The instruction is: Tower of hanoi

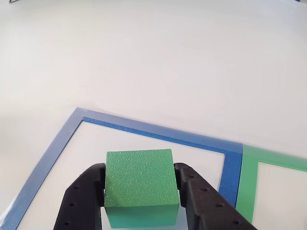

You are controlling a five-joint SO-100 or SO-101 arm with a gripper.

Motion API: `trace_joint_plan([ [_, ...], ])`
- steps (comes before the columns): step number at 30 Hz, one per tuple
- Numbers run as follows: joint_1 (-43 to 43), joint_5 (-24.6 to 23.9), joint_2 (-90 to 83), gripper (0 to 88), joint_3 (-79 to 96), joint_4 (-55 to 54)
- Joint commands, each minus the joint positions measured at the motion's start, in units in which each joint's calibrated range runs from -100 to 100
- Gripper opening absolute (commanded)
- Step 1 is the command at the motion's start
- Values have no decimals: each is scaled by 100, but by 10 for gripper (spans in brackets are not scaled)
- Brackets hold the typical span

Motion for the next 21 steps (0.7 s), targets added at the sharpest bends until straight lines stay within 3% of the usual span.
trace_joint_plan([
  [1, -110, 59, 114, 43, -217, -341],
  [10, -110, 59, 498, 89, -354, -487],
  [16, 27, 59, 634, 239, -390, -479],
  [21, 43, 59, 498, 284, -327, -390],
])
